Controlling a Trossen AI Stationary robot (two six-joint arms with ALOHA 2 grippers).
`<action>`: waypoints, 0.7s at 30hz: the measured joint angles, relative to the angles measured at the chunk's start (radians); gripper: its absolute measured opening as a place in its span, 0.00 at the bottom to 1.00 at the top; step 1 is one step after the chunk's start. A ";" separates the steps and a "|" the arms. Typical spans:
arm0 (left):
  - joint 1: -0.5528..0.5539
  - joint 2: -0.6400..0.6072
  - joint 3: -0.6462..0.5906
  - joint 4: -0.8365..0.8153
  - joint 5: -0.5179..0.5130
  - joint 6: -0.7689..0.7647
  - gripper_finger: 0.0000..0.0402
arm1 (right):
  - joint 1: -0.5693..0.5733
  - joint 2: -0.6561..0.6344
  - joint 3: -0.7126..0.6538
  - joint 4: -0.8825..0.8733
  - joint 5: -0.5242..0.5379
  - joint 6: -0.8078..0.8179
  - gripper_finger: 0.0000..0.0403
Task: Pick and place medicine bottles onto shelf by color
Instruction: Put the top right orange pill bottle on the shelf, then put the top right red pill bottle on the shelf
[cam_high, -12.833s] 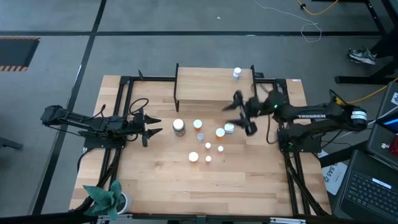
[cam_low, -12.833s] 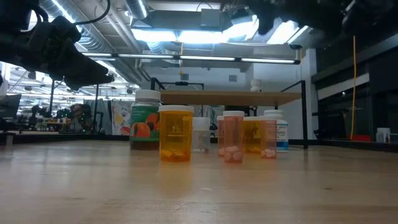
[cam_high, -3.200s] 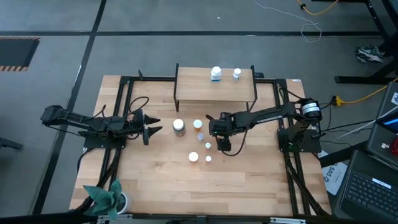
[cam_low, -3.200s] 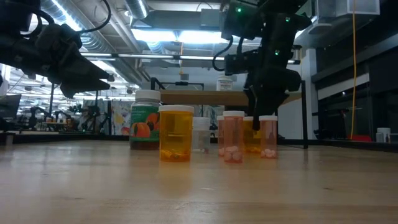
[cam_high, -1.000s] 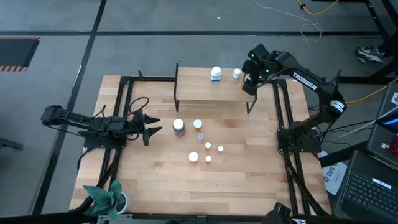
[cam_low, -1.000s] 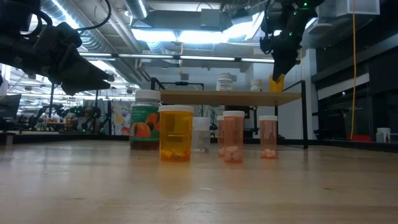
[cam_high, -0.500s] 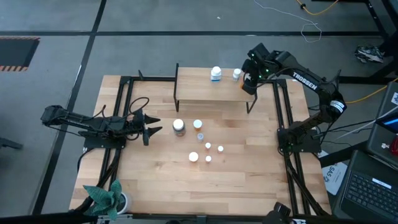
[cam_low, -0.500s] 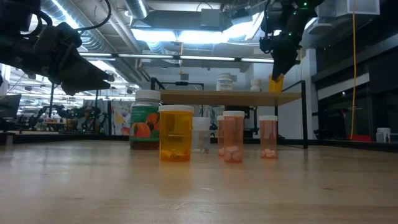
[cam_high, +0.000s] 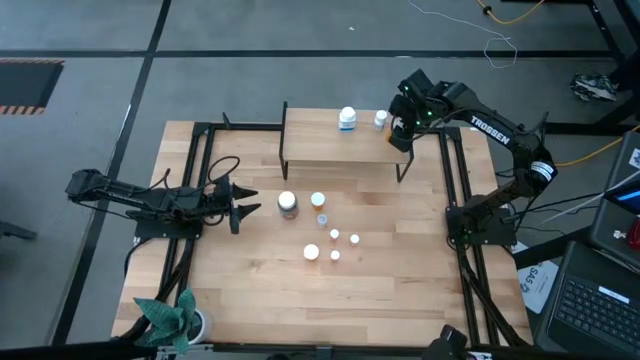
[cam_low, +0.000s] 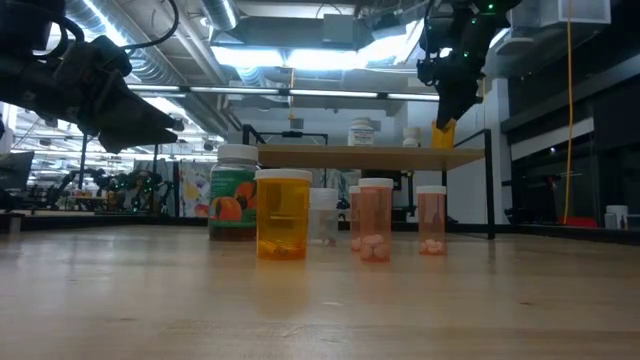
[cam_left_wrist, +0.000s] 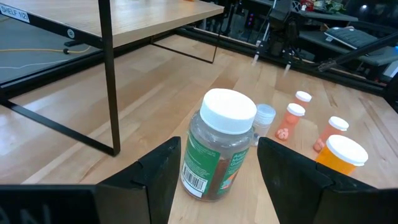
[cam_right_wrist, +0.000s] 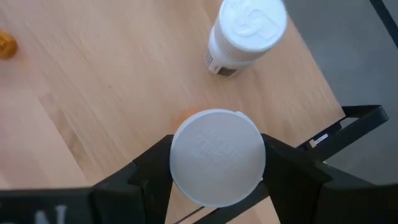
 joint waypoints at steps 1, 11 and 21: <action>0.000 0.000 0.000 0.000 0.000 0.000 0.52 | 0.000 0.000 0.000 0.001 0.000 -0.001 0.53; 0.000 0.000 0.000 0.000 0.000 0.000 0.52 | 0.001 0.000 0.000 0.007 0.023 -0.003 0.76; 0.000 0.000 0.000 0.000 0.000 0.000 0.52 | 0.001 0.002 0.077 0.021 0.023 0.011 0.81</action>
